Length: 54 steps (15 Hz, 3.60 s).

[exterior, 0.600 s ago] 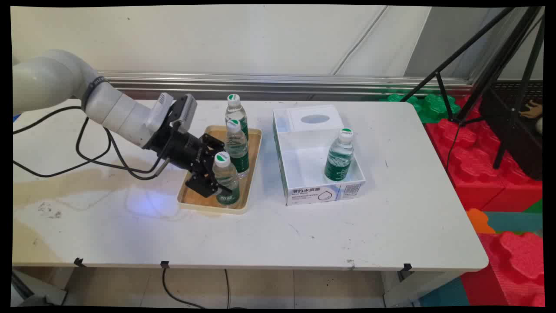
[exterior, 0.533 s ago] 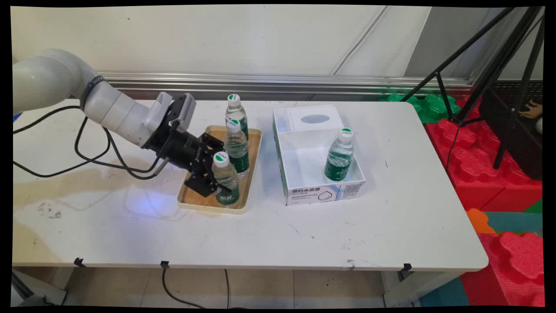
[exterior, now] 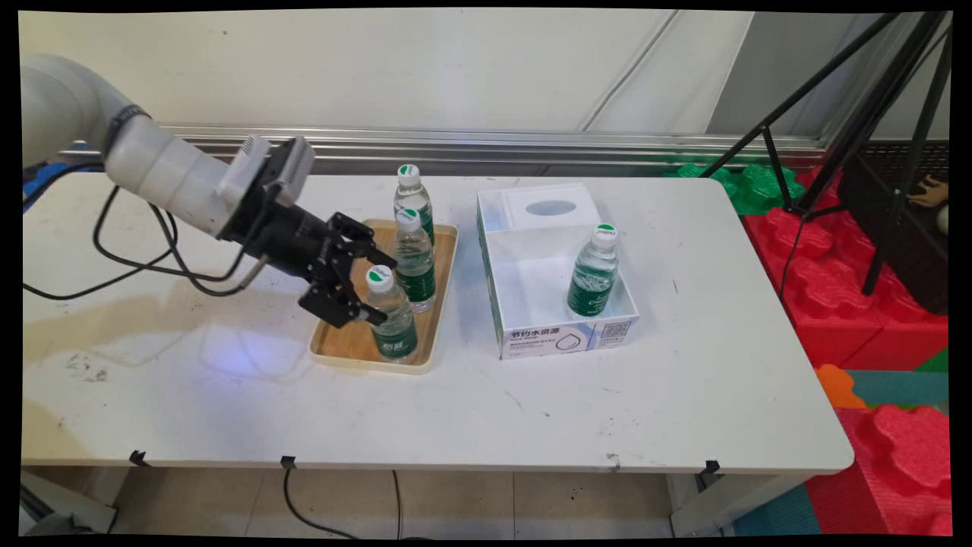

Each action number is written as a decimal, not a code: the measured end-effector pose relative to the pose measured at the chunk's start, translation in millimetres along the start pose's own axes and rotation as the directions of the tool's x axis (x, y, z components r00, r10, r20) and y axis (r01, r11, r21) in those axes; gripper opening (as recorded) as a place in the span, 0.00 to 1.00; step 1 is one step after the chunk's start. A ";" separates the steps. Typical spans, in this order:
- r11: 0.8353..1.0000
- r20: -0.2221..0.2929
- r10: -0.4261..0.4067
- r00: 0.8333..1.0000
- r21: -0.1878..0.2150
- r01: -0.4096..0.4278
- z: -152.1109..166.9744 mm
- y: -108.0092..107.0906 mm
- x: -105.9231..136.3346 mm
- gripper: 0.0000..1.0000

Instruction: Pick up the green bottle from the white box

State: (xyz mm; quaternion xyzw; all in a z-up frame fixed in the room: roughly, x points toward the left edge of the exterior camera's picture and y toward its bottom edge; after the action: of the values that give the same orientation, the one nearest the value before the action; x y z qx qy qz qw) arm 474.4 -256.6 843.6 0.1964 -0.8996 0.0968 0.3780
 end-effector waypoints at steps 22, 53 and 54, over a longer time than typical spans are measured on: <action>1.000 -0.139 0.024 0.990 0.014 -0.022 -34.1 -4.4 103.0 1.00; 1.000 -0.029 0.017 0.999 0.019 -0.017 219.0 -60.4 175.9 1.00; 1.000 -0.031 0.020 0.999 0.019 -0.020 224.4 -61.9 177.0 1.00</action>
State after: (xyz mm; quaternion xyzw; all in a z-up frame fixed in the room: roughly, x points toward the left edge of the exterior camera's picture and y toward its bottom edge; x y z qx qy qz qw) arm 244.0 -434.5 816.2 0.1894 -0.8946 0.1118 0.3890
